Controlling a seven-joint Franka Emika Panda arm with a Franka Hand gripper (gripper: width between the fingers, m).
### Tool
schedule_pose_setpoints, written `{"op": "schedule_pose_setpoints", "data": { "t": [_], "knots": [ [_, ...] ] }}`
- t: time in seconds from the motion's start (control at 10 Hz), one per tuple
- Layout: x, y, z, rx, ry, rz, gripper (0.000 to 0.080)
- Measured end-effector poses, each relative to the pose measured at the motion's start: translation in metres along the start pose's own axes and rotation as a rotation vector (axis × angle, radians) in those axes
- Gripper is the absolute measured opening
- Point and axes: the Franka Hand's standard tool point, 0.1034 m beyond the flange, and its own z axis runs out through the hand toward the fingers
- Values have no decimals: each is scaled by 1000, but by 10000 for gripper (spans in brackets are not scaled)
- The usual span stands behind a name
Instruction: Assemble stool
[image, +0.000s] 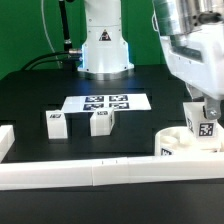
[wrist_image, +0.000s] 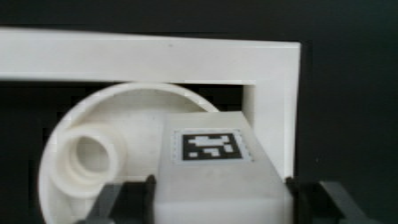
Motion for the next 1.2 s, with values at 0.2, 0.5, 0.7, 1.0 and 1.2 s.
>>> {"op": "schedule_pose_setpoints", "data": {
  "t": [0.2, 0.5, 0.7, 1.0, 1.2],
  "knots": [
    [-6, 1, 1, 4, -9, 173, 337],
    [-6, 1, 2, 2, -11, 174, 575],
    [-3, 3, -2, -19, -20, 19, 626],
    [-7, 8, -18, -87, -61, -306, 648],
    [-8, 9, -18, -92, -72, -456, 649]
  ]
}}
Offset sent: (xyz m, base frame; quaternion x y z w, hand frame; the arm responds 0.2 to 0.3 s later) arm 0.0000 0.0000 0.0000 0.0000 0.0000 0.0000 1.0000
